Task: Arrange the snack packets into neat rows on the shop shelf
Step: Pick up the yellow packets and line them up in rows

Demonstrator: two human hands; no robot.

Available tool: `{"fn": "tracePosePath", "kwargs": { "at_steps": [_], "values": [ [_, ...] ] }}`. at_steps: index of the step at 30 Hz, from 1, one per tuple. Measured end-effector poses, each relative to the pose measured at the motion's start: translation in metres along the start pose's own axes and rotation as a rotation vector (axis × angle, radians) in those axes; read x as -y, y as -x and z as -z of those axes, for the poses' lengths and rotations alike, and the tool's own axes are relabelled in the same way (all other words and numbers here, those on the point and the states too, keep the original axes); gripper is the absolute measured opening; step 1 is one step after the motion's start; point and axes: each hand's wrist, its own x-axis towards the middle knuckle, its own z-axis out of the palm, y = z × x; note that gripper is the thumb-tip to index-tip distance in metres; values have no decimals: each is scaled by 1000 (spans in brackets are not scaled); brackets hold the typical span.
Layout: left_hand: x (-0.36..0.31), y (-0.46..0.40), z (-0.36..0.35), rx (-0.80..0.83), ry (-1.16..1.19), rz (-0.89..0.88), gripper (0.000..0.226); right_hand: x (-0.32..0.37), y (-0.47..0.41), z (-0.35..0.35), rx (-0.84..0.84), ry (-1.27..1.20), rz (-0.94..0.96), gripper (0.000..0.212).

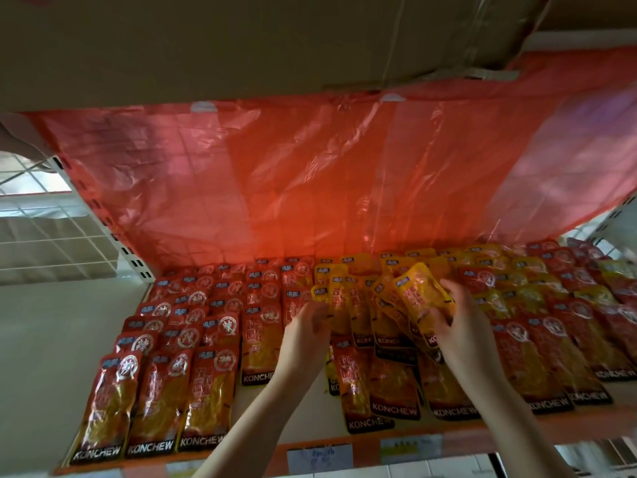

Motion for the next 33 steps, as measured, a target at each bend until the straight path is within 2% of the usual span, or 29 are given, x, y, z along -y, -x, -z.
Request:
{"fn": "tracePosePath", "kwargs": {
  "at_steps": [3, 5, 7, 12, 15, 18, 23, 28, 33],
  "values": [
    [0, 5, -4, 27, 16, -37, 32, 6, 2, -5, -94, 120, 1, 45],
    [3, 7, -2, 56, 38, -43, 32, 15, 4, -7, -182, 195, 67, 41],
    [6, 9, 2, 53, 42, -48, 30, 26, 5, -11, -199, 191, 125, 38],
    [18, 7, 23, -149, -36, -15, 28, 67, 17, -40, -44, 35, 365, 28],
    [26, 5, 36, -130, -92, 5, 27, 83, 29, -63, 139, 7, 451, 33],
    [32, 2, 40, -68, -246, -80, 36, 90, 38, -88, 262, 60, 473, 42],
    [27, -10, 42, 23, -415, -52, 44, 86, 46, -114, 199, 140, 526, 20],
    [25, -26, 40, 55, -368, -1, 51, 84, 50, -117, 225, 166, 504, 38],
    [23, -36, 38, -120, -157, 46, 28, 83, 49, -119, 204, 118, 455, 39]
  ]
}}
